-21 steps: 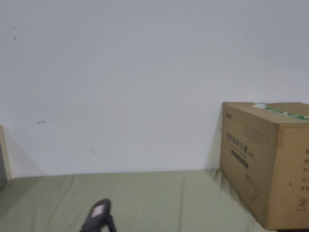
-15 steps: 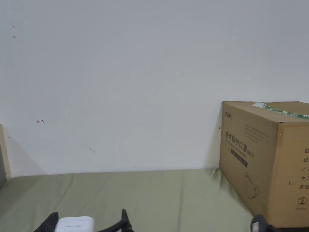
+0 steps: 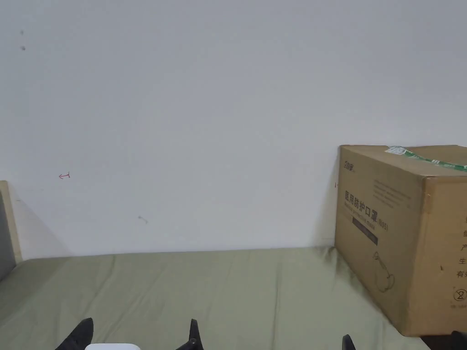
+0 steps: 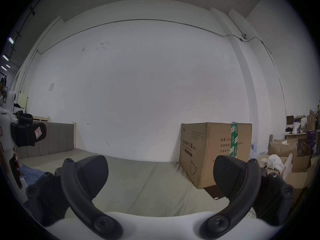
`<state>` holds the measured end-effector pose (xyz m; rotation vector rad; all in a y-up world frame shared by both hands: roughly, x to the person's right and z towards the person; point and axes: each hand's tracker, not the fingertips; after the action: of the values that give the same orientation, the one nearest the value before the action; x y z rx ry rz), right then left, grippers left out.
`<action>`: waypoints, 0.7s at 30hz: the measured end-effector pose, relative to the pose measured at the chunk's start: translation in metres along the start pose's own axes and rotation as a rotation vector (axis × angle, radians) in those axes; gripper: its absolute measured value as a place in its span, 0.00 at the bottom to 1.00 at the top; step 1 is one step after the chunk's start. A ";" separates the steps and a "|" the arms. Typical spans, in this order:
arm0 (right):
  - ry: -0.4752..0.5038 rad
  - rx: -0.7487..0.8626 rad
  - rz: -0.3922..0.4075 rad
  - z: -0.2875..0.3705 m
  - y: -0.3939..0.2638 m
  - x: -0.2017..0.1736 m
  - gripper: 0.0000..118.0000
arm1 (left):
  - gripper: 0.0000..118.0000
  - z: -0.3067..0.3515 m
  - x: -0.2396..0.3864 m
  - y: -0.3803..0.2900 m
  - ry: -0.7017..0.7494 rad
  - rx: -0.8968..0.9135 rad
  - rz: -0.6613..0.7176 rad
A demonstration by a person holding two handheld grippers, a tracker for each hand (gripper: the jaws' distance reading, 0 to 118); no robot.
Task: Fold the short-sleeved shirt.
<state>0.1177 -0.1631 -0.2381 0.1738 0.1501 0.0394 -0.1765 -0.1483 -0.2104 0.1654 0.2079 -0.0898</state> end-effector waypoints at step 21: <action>0.003 0.004 -0.025 0.001 0.006 0.003 1.00 | 1.00 0.006 0.008 0.006 -0.015 -0.016 -0.042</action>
<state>0.1211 -0.1577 -0.2364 0.1755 0.1552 0.0147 -0.1669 -0.1441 -0.2058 0.1445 0.1976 -0.1313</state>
